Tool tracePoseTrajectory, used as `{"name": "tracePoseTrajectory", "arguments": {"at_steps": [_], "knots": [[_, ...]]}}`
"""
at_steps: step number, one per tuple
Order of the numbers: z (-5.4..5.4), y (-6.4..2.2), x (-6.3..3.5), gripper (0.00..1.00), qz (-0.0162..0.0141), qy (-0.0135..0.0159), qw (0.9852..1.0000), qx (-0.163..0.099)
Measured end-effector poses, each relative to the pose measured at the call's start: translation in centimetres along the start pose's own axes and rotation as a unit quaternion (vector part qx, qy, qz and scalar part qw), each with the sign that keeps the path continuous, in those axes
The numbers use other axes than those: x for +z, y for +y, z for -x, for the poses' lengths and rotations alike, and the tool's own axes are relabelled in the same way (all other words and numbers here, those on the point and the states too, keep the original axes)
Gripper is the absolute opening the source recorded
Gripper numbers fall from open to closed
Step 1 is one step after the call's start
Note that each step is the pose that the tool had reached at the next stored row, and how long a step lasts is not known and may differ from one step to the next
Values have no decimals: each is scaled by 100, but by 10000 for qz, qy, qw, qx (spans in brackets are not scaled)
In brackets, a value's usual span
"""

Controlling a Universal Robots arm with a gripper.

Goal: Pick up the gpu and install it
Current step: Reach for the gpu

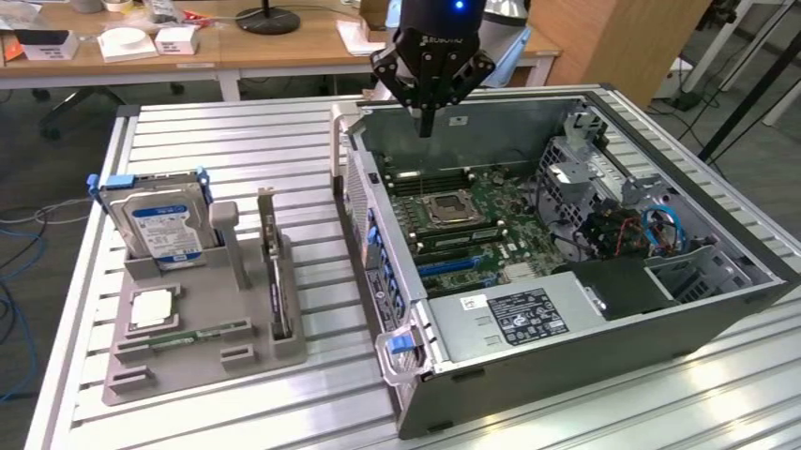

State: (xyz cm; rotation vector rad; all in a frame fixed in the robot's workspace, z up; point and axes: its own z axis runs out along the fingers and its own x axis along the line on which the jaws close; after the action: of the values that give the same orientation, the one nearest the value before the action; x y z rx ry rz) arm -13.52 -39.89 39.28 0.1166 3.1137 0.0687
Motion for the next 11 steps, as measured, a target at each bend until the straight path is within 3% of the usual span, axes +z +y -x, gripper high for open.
{"name": "tracePoseTrajectory", "arguments": {"at_steps": [11], "knots": [[-87, -6, 1, 11, 0, 0, 10000, 0]]}}
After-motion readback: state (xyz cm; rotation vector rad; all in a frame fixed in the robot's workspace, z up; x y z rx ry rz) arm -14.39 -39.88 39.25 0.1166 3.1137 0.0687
